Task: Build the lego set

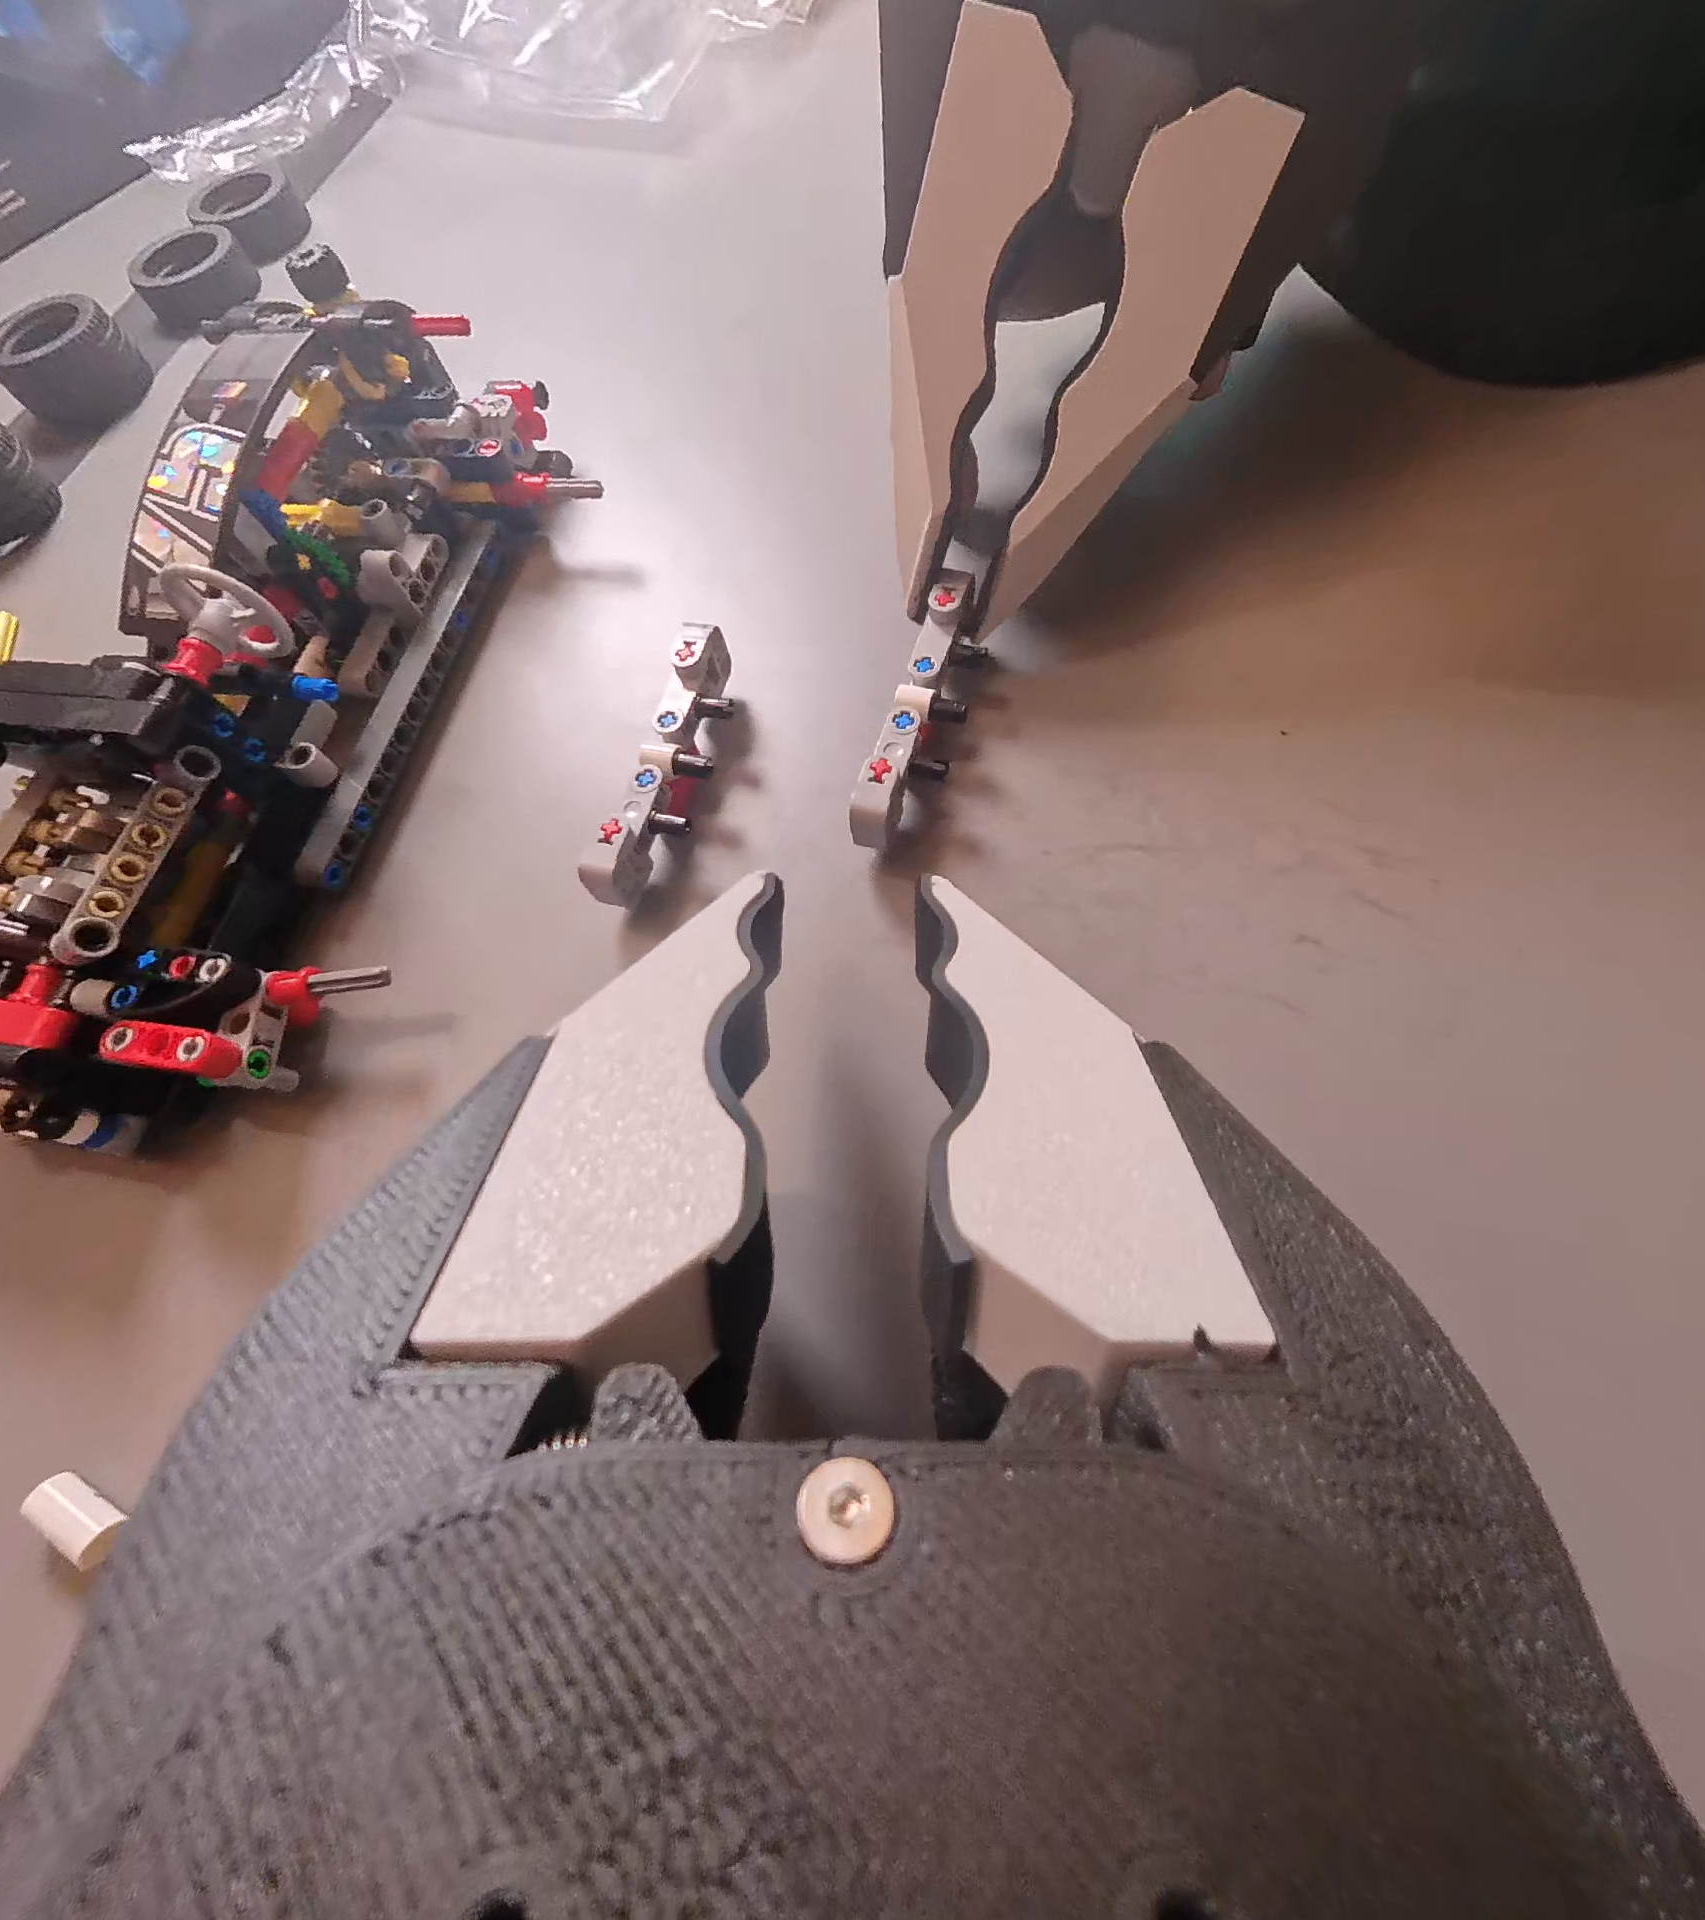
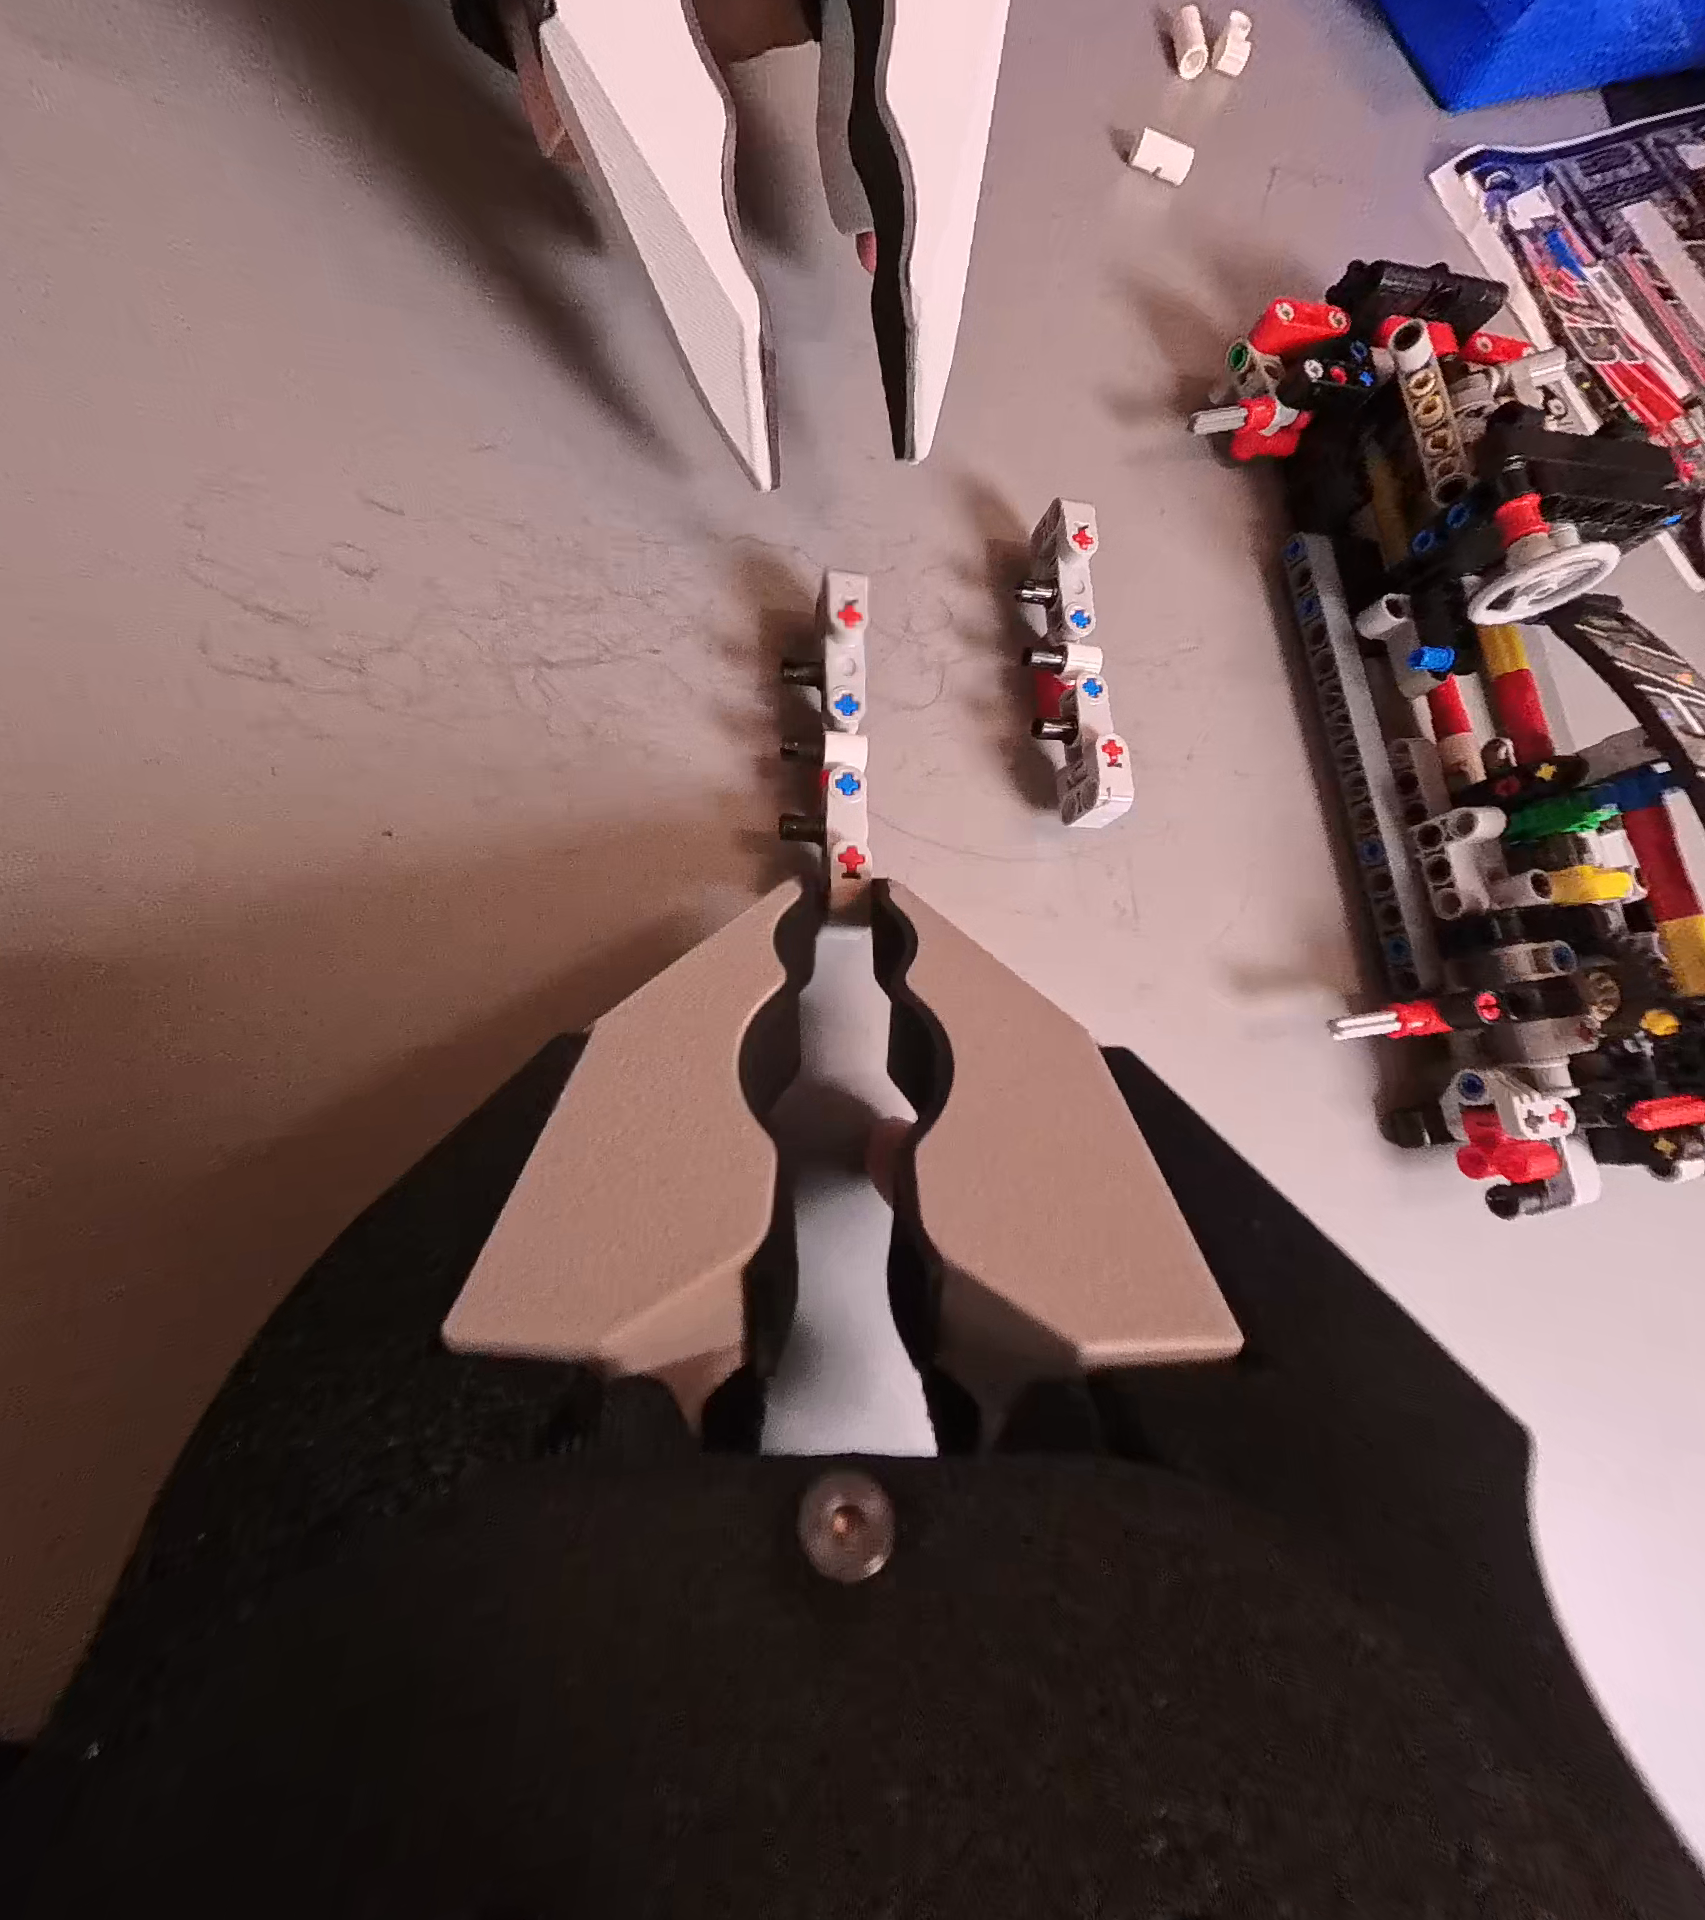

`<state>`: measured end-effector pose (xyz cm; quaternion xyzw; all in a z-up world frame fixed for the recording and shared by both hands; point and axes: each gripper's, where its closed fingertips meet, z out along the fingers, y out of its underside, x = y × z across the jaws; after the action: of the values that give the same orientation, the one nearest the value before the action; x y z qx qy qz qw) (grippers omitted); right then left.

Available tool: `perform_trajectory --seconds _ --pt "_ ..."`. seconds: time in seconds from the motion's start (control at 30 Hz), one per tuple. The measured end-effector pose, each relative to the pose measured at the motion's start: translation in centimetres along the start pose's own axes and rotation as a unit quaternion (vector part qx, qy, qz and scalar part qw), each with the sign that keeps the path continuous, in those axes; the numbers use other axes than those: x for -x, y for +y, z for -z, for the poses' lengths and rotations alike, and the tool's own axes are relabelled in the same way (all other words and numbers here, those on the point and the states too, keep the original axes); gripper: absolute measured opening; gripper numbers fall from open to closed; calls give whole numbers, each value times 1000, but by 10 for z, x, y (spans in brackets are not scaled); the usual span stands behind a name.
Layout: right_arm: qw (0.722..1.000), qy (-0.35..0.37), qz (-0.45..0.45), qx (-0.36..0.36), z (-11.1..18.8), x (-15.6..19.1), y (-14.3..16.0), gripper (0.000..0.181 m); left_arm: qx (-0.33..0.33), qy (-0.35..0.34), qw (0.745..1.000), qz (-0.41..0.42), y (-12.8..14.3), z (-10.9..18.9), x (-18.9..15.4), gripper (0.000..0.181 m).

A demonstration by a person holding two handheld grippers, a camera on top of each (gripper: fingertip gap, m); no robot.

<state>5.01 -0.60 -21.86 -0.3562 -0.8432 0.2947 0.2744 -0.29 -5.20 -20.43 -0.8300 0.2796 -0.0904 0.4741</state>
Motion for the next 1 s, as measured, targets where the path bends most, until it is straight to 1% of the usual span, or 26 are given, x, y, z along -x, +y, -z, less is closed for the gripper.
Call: perform_trajectory --seconds 0.2,0.27,0.4,0.67,0.87,1.0 --pt "1000 14 5 1 -8 -2 -7 7 -2 -15 1000 12 0 1 7 24" --pt "1000 11 4 -3 -9 -1 -8 13 -6 -18 1000 18 0 3 9 24" --pt "999 5 -25 -25 -5 -5 -9 16 -11 -15 1000 25 -1 4 10 24" --pt "998 -15 -43 -49 2 -7 -7 16 -14 -6 999 38 -1 4 10 24" --pt "991 -20 -77 -104 17 -16 -17 21 -59 -3 996 73 -12 13 16 32" --pt "983 32 -111 -144 31 -42 -24 26 -97 -39 991 88 -23 25 29 38"
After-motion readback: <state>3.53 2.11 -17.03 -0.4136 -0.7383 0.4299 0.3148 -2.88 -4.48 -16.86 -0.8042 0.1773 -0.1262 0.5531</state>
